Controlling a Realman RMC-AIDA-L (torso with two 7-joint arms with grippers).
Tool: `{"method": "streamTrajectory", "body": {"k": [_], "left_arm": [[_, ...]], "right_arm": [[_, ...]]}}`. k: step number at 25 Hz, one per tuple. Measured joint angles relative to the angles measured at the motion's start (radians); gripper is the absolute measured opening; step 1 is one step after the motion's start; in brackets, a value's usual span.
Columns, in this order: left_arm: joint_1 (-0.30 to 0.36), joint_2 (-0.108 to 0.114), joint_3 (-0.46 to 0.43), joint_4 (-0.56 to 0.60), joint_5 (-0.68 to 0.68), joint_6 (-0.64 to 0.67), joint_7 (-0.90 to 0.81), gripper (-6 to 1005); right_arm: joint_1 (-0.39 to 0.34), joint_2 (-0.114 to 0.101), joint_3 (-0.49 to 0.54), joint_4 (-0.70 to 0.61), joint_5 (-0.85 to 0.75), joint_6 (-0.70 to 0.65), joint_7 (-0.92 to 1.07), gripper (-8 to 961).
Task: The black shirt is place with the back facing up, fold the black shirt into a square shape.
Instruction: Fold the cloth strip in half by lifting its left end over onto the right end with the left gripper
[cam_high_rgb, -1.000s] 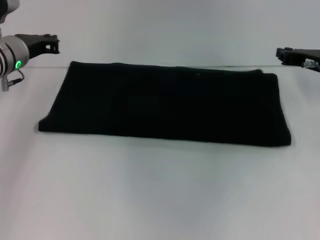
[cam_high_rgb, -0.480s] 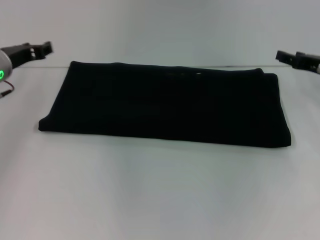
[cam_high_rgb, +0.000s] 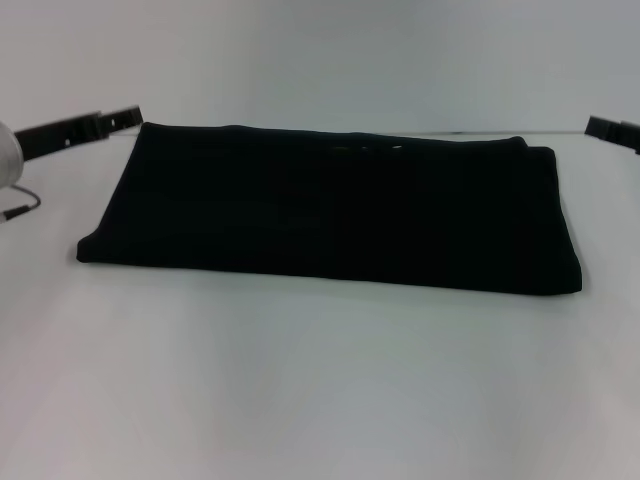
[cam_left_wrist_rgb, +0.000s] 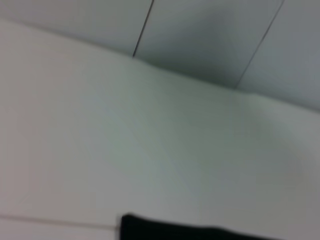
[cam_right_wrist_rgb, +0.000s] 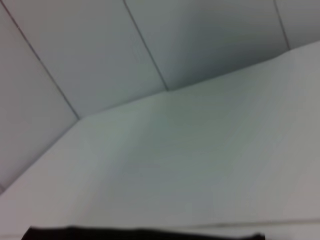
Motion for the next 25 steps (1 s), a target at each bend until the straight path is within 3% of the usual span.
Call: {"method": "streamTrajectory", "body": {"k": [7, 13, 25], "left_arm": [[0.0, -0.002, 0.039, 0.056, 0.196, 0.043, -0.117, 916], [0.007, 0.002, 0.04, 0.097, 0.286, 0.135, -0.121, 897], [0.028, -0.004, 0.039, 0.108, 0.453, 0.193, -0.222, 858]], "right_arm": [[-0.033, -0.051, -0.169, -0.036, -0.005, -0.048, 0.213, 658], [-0.058, -0.051, -0.167, -0.091, -0.032, -0.129, 0.295, 656], [-0.072, -0.045, -0.174, -0.096, -0.036, -0.136, 0.305, 653]]}}
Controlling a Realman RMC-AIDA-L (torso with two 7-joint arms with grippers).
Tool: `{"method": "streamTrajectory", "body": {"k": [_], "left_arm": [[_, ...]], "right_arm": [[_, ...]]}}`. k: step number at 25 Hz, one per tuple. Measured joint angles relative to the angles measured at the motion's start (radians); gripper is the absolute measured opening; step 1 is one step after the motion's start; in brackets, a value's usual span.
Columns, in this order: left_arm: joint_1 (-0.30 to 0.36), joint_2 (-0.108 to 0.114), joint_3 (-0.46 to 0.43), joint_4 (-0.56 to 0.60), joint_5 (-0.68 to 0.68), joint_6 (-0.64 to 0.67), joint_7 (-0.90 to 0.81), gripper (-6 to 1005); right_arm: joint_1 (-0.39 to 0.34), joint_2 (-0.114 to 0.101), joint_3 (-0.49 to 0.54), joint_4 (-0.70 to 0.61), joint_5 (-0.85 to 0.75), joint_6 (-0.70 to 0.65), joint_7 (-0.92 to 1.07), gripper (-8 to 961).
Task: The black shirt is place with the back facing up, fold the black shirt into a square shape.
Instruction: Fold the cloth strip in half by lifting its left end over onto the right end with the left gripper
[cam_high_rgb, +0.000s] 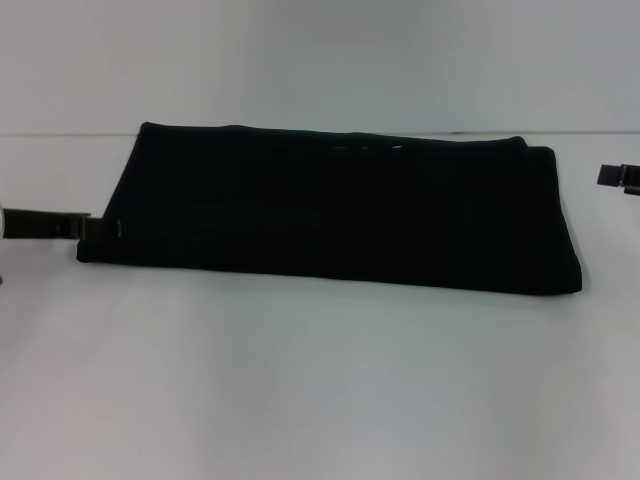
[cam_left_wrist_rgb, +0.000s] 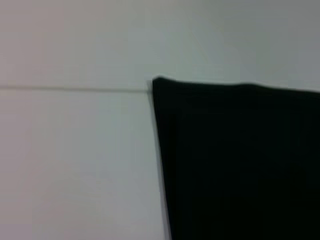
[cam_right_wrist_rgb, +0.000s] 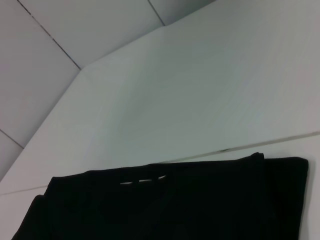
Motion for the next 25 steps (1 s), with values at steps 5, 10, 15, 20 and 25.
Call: {"method": "streamTrajectory", "body": {"k": [5, 10, 15, 20, 25], "left_arm": [[0.0, -0.001, 0.001, -0.007, 0.009, 0.004, 0.0, 842], [0.0, -0.003, 0.001, -0.016, 0.014, -0.008, 0.0, 826], [0.0, -0.003, 0.001, -0.023, 0.016, -0.011, 0.005, 810], [-0.002, -0.005, 0.021, -0.021, 0.016, -0.004, 0.007, 794], [0.002, -0.007, 0.033, -0.013, 0.016, -0.006, 0.009, 778]], "right_arm": [[-0.003, 0.002, -0.001, 0.001, 0.0, 0.002, 0.0, 653], [-0.008, 0.006, -0.001, 0.001, 0.0, 0.005, -0.006, 652], [-0.011, 0.008, -0.002, 0.001, -0.002, 0.007, -0.009, 652], [-0.013, 0.007, -0.003, 0.001, -0.003, 0.008, -0.01, 652], [-0.013, 0.007, 0.0, 0.001, -0.004, 0.01, -0.01, 651]]}}
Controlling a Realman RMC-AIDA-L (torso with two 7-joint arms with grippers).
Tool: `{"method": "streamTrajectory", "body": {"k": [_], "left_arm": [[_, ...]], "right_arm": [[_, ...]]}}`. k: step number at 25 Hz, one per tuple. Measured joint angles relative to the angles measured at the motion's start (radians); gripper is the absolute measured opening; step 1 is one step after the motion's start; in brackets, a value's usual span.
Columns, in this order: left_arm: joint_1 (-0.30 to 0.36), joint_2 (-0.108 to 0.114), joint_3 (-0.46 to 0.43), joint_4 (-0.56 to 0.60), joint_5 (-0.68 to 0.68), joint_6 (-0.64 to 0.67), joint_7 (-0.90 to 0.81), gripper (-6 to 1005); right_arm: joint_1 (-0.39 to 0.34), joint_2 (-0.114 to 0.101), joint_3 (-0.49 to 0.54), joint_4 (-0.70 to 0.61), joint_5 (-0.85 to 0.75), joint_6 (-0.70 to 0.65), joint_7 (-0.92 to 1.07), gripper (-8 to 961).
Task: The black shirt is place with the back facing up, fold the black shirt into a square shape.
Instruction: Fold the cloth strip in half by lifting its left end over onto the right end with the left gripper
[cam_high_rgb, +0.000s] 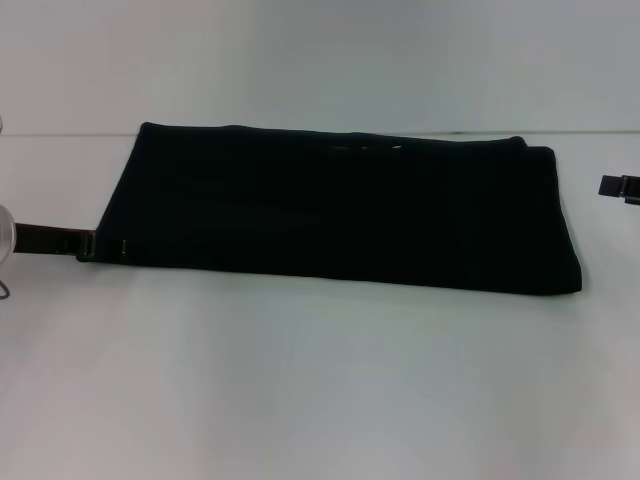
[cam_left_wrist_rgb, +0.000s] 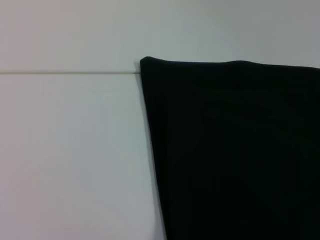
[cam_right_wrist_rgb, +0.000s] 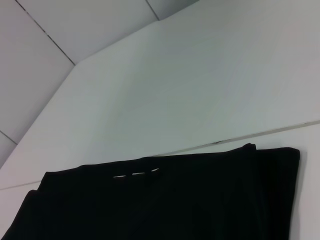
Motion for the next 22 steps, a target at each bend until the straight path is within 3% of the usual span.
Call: {"method": "streamTrajectory", "body": {"k": [5, 10, 21, 22], "left_arm": [[0.002, 0.001, 0.004, 0.001, 0.0, -0.001, 0.001, 762], [0.001, 0.002, 0.008, 0.001, 0.001, 0.0, 0.005, 555], [-0.007, 0.003, 0.015, 0.001, 0.001, 0.006, 0.005, 88], [-0.008, 0.003, 0.017, 0.001, 0.001, 0.006, 0.005, 80]], "right_arm": [[-0.002, 0.0, -0.001, 0.0, 0.0, 0.0, -0.001, 640], [-0.004, 0.0, -0.003, 0.0, -0.034, -0.003, 0.008, 588], [0.003, 0.002, -0.006, 0.023, -0.138, -0.018, 0.033, 587], [0.007, 0.003, -0.008, 0.032, -0.14, -0.016, 0.031, 586]]}}
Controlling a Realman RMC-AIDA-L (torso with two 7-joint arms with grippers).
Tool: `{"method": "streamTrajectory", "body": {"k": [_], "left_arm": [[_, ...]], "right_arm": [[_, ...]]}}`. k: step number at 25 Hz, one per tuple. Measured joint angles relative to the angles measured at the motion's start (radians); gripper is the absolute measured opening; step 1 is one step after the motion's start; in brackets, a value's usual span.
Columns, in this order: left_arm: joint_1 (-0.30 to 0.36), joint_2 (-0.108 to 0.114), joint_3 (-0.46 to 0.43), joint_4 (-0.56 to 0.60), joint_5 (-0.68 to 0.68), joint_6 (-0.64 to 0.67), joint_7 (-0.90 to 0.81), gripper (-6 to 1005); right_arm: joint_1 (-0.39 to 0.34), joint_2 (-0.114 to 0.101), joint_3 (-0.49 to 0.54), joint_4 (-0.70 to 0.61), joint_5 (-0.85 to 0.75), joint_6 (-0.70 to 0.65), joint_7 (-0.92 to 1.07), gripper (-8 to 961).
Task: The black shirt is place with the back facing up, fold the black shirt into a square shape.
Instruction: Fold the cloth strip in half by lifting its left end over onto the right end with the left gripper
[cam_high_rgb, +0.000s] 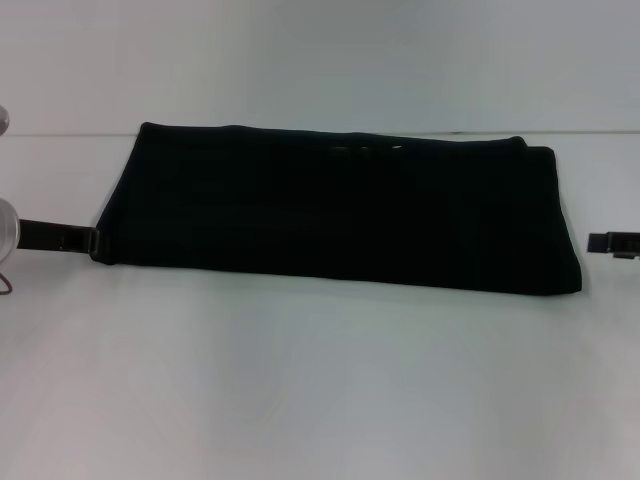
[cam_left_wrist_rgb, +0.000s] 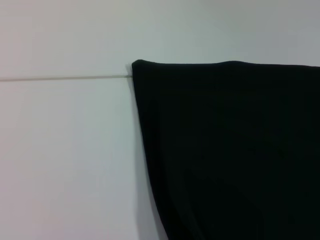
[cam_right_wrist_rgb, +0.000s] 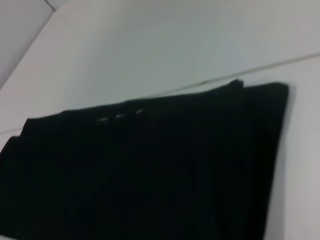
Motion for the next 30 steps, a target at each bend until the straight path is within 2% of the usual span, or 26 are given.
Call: {"method": "streamTrajectory", "body": {"k": [11, 20, 28, 30], "left_arm": [[-0.005, 0.002, 0.002, 0.001, -0.002, 0.002, 0.003, 1], [-0.008, 0.005, 0.002, 0.002, -0.003, 0.002, 0.006, 1], [-0.008, 0.005, 0.002, 0.002, -0.003, 0.001, 0.008, 0], [-0.008, 0.005, 0.002, 0.002, -0.003, 0.002, 0.008, 0]], "right_arm": [[0.024, 0.057, -0.064, 0.05, -0.006, 0.097, -0.007, 585], [0.025, 0.072, -0.069, 0.052, -0.006, 0.138, -0.009, 581], [0.029, 0.101, -0.064, 0.053, 0.005, 0.185, -0.056, 578], [0.026, 0.11, -0.053, 0.05, 0.022, 0.19, -0.092, 532]]}}
